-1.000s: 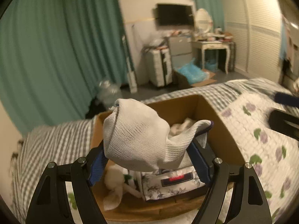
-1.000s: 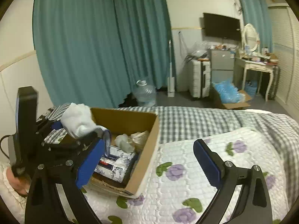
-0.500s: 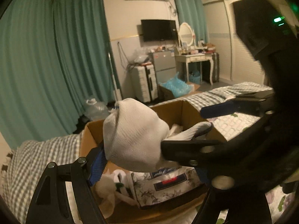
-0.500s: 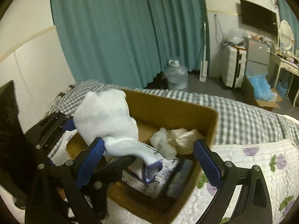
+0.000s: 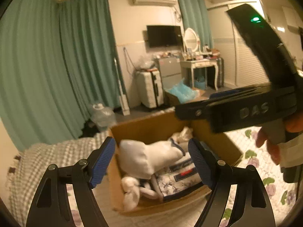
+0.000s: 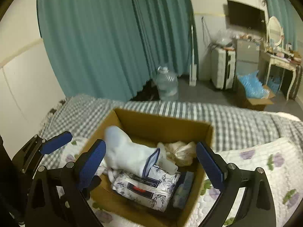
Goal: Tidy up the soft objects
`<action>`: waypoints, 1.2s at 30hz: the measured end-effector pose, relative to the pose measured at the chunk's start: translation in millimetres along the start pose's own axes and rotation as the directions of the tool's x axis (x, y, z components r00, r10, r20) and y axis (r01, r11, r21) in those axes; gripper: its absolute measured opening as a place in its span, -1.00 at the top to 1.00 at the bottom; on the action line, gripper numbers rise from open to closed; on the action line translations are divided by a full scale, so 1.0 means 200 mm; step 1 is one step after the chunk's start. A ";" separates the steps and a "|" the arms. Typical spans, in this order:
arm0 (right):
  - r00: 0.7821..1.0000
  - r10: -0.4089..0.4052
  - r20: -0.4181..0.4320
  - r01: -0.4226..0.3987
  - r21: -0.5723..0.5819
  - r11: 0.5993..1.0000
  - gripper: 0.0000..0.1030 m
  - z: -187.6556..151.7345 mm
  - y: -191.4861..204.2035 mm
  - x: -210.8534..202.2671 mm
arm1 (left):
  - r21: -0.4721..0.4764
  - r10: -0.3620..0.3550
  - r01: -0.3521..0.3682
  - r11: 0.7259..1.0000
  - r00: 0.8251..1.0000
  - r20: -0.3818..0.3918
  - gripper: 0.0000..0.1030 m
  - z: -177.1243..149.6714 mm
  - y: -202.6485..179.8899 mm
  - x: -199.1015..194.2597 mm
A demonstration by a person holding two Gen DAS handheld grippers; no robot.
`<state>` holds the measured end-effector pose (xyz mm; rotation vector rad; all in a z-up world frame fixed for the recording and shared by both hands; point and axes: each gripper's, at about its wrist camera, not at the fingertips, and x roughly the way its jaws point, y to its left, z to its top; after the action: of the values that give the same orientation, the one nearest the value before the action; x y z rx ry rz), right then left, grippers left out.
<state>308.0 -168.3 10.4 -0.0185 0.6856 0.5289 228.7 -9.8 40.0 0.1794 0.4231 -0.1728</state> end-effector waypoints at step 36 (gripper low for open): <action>0.873 -0.162 0.459 0.174 0.017 0.985 -0.99 -0.55 0.03 -1.05 | -0.231 0.336 -0.297 0.927 0.929 0.153 -0.84 -0.15 -0.24 -0.78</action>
<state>103.4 -279.1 54.1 0.0233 0.2078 0.3537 66.5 -29.3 71.8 0.0269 0.2140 0.1738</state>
